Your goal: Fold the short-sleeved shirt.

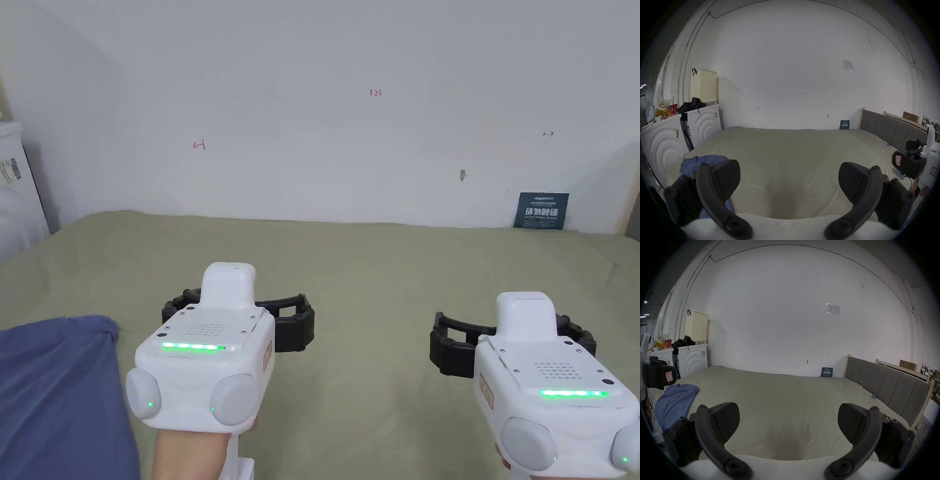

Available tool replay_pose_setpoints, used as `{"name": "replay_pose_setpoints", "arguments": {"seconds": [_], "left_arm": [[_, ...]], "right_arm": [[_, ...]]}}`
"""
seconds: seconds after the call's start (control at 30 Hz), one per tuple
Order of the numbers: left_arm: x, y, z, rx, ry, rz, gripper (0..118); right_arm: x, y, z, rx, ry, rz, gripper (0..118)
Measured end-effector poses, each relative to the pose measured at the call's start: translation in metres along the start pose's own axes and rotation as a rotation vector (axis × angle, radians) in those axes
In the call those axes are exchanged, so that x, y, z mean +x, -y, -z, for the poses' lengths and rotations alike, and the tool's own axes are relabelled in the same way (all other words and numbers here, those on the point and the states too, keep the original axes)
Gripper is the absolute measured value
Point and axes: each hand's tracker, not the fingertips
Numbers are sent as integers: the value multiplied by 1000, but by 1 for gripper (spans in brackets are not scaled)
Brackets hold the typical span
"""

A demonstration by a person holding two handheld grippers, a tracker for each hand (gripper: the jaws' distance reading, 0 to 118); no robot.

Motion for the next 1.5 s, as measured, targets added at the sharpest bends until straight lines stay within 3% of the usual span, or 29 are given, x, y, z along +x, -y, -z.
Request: {"name": "replay_pose_setpoints", "arguments": {"seconds": [1.5], "left_arm": [[4,1,-5,13,9,-9,118]], "right_arm": [[-3,-2,-5,19,4,-22,118]]}}
